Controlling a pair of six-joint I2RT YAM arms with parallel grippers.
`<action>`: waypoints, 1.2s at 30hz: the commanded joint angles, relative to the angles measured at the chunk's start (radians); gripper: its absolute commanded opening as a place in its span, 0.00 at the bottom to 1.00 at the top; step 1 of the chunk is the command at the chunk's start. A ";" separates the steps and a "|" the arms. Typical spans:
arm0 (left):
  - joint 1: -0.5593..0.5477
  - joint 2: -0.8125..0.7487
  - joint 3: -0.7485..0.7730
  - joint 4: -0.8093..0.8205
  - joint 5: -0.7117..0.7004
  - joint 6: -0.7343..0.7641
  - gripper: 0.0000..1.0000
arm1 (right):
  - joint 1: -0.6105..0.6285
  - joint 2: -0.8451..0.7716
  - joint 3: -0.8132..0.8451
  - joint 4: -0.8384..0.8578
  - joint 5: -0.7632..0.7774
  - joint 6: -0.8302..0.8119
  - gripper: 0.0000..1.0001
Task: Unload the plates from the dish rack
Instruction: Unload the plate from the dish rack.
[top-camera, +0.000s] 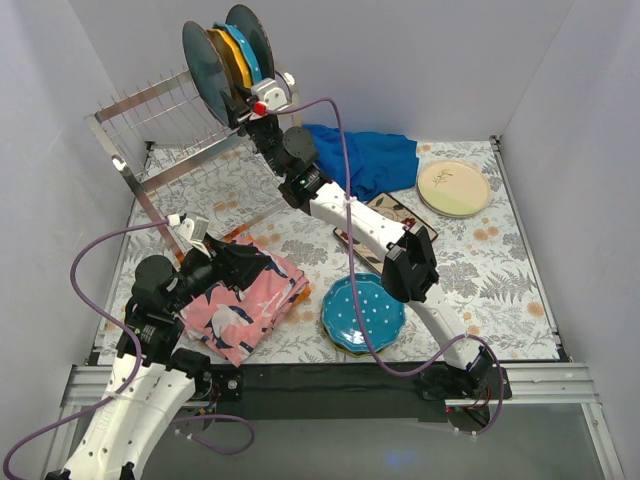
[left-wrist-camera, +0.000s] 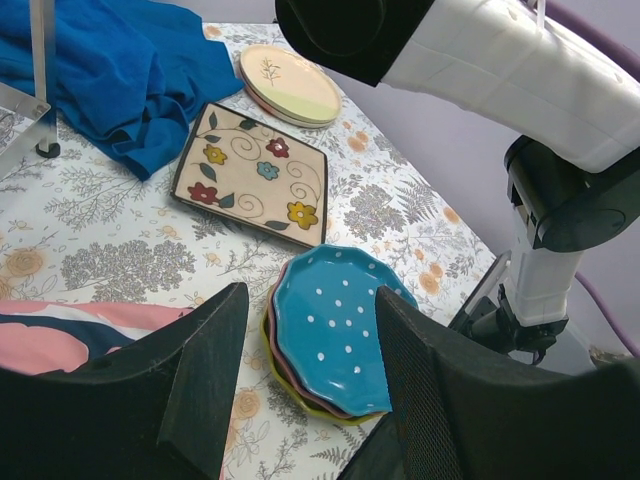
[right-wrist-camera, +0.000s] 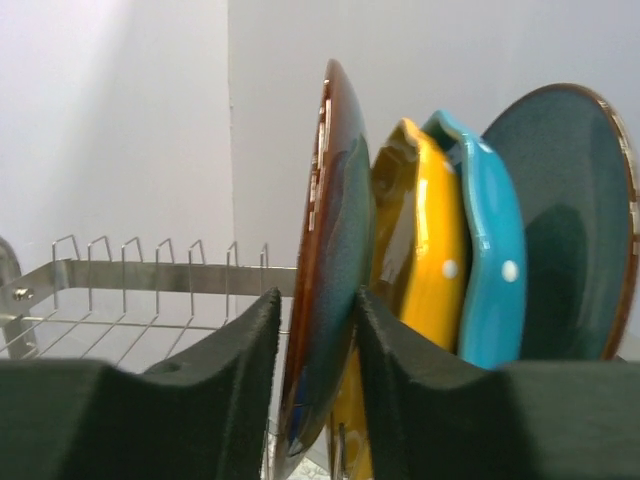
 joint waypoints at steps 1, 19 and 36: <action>0.004 0.000 -0.008 -0.004 0.025 0.011 0.52 | -0.028 0.007 0.037 0.064 0.053 -0.070 0.36; 0.003 -0.002 0.029 0.003 -0.087 -0.035 0.52 | -0.031 -0.056 -0.015 0.104 -0.128 -0.111 0.01; 0.004 0.178 0.429 0.078 -0.680 -0.091 0.49 | -0.029 -0.058 -0.027 0.118 -0.200 -0.125 0.01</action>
